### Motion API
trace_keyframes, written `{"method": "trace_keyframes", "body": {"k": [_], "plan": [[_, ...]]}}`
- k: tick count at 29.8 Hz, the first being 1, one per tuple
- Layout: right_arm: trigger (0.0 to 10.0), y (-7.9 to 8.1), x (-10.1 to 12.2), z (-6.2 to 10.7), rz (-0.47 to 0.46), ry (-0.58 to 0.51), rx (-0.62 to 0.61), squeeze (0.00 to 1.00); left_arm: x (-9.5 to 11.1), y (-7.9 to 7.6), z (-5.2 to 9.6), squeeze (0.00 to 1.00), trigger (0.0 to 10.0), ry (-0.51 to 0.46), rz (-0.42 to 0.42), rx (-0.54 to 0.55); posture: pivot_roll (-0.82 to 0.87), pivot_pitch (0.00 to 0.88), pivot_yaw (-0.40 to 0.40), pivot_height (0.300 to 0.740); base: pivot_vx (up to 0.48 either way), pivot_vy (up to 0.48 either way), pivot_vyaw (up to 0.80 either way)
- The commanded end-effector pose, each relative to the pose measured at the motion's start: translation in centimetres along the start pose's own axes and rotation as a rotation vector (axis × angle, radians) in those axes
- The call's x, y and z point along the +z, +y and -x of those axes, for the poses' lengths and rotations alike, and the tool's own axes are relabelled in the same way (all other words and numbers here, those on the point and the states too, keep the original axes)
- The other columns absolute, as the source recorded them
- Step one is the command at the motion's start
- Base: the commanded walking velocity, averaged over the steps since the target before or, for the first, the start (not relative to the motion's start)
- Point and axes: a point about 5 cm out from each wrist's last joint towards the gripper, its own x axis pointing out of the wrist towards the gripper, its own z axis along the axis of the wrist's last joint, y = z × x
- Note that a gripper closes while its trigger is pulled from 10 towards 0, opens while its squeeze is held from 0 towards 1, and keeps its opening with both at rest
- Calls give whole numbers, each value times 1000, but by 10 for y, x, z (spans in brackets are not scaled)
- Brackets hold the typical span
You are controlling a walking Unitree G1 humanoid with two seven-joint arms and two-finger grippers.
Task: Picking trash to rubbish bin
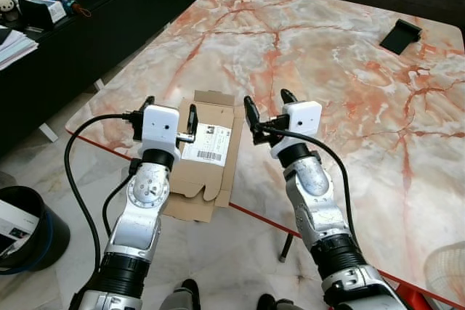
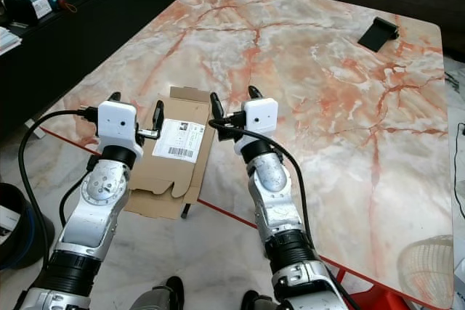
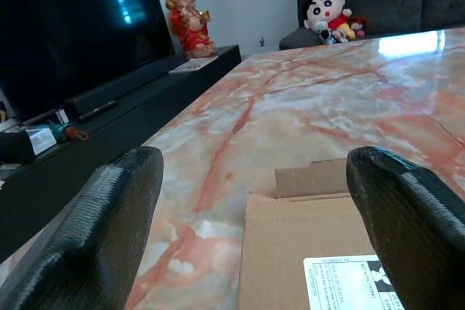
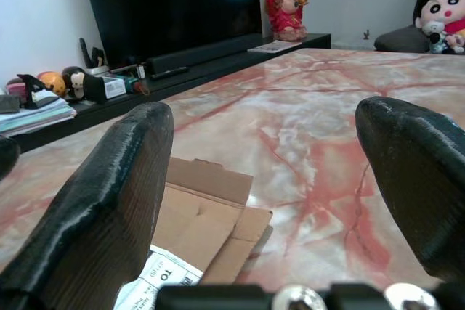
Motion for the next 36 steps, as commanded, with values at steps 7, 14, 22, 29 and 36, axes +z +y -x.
{"method": "trace_keyframes", "body": {"k": [7,14,22,29,36], "plan": [[10000,-3,-1,0,7,5,1,0,-4,-5,1,0,10000,5,-15,-19,131,147,-3,740,0,0,0],[10000,-4,0,-1,9,3,-1,0,-5,-8,1,0,10000,6,-19,-48,129,137,-2,740,0,0,0],[10000,-1,-1,-1,6,5,8,0,-7,-5,1,0,10000,17,-12,-46,134,126,-3,740,0,0,0],[10000,-3,-1,-1,7,5,2,0,-8,-5,2,0,10000,18,-8,-50,132,119,-2,740,-36,0,0],[10000,-4,-2,-1,11,8,2,0,-7,-6,2,0,10000,15,-6,-52,134,125,-4,740,-216,0,0]]}}
